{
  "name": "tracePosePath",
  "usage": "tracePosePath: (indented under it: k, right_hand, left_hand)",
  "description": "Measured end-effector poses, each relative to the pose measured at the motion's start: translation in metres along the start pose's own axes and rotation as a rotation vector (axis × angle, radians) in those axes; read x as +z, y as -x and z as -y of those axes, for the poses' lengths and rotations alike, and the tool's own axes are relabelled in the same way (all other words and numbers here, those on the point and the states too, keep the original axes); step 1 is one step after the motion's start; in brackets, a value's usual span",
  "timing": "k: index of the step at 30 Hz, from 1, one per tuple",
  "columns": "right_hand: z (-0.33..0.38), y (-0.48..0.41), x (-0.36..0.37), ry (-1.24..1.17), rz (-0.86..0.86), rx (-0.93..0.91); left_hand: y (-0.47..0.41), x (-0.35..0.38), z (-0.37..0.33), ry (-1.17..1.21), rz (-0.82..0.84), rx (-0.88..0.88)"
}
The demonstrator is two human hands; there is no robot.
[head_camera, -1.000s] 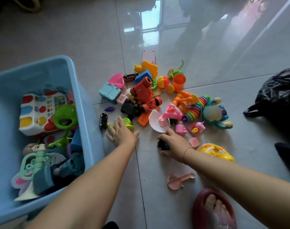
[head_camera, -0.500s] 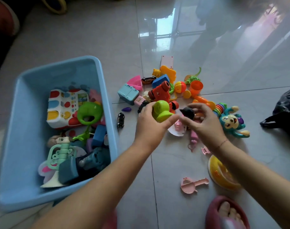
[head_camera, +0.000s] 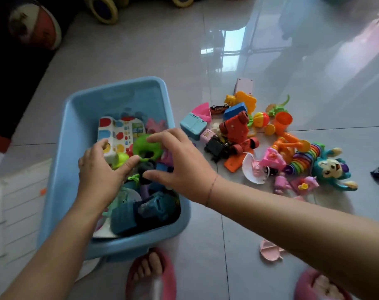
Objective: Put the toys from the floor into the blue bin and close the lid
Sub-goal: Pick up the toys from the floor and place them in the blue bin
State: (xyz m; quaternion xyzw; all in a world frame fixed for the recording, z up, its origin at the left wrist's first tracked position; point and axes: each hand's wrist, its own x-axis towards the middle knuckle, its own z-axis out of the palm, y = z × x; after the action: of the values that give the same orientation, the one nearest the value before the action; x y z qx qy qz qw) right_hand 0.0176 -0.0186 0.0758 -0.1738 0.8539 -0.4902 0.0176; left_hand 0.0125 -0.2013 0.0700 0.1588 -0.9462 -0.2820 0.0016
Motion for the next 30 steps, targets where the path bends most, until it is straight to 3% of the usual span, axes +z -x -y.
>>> tracePosePath:
  k: [3,7,10,14,19,22,30]
  right_hand:
    - [-0.039,0.018,-0.028,0.086,-0.148,0.066]
    - [-0.127,0.064,-0.087,0.273,-0.301,0.427]
    - [-0.179,0.092,-0.120,0.371,-0.299,0.599]
    - [-0.216,0.095,-0.136,0.459,-0.123,0.603]
    - [-0.248,0.082,-0.139,0.428,0.039,0.651]
    - [-0.258,0.076,-0.138,0.411,0.064,0.665]
    - [-0.262,0.075,-0.130,0.332,0.075,0.678]
  left_hand:
    - [0.018,0.009,-0.032,0.078,0.019,0.100]
    - [0.042,0.042,-0.093,0.169,0.146,0.335]
    - [0.050,0.096,-0.134,0.187,0.313,0.451]
    - [0.049,0.181,-0.162,0.160,0.571,0.249]
    - [0.034,0.248,-0.152,0.152,0.560,-0.084]
    - [0.028,0.264,-0.144,0.166,0.522,-0.148]
    - [0.028,0.285,-0.124,0.322,0.636,-0.173]
